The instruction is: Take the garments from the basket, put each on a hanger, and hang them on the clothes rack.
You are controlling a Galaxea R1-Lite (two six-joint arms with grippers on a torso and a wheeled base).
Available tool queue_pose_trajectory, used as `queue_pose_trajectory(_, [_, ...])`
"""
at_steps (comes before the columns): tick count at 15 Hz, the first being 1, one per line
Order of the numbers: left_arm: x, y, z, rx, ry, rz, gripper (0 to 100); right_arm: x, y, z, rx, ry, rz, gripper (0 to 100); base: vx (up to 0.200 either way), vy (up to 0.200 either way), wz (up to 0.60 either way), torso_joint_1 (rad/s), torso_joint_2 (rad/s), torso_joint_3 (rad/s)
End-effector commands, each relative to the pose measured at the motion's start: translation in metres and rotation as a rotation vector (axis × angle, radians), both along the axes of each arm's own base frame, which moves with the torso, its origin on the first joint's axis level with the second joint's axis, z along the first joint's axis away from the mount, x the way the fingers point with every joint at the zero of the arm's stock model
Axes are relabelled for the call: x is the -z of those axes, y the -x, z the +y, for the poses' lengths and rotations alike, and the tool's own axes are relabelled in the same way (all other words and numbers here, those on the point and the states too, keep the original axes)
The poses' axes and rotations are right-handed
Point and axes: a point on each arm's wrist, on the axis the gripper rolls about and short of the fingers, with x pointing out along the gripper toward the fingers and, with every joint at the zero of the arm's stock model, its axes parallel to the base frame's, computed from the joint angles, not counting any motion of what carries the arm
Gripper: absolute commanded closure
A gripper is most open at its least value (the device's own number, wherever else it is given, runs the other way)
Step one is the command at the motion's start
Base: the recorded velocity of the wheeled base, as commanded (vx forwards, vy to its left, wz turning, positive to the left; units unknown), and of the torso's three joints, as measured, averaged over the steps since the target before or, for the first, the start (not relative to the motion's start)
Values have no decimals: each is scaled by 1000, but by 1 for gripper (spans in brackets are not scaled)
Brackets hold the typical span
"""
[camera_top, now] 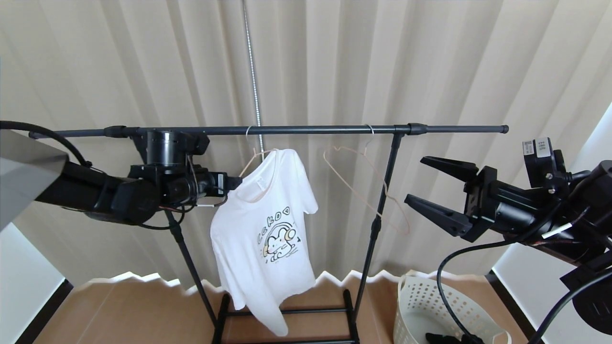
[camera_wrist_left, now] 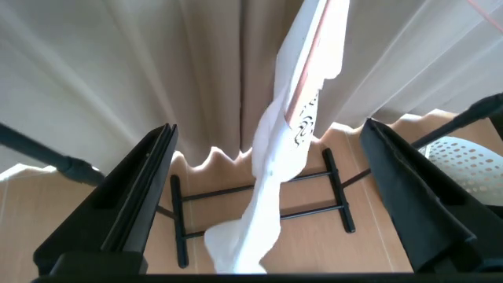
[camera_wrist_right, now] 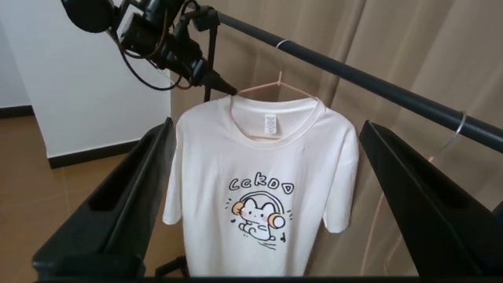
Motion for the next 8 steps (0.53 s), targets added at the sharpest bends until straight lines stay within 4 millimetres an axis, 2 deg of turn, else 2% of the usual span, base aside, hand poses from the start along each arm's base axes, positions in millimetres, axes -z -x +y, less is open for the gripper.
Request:
queue_pose_trajectory(1, [-46,70,15,0,9,-73,0,-4,5,-1,-1,-3,-14,0,0,0,0,0,0,0])
queue_pose_trajectory(2, [-56,96,21,3,-1,-100,0,-8,8,-2,-1,-6,-25,0,0,0,0,0,0,0])
queue_pose_trajectory(3, [-62,114,26,-1,-9,-115,0,-9,9,-2,-1,-7,-31,0,0,0,0,0,0,0])
queue_pose_trajectory(4, [-67,145,33,-1,-15,-127,0,-10,12,-2,-1,-8,-34,0,0,0,0,0,0,0])
queue_pose_trajectory(5, [-67,168,37,2,-16,-129,0,-10,16,-3,2,-7,-30,0,0,0,0,0,0,0])
queue_pose_trajectory(7, [-55,209,43,9,-13,-121,0,-12,26,-6,15,-17,-20,0,0,0,0,0,0,0])
queue_pose_trajectory(8, [-46,223,45,10,-13,-107,0,-12,28,-6,45,-28,-2,0,0,0,0,0,0,0])
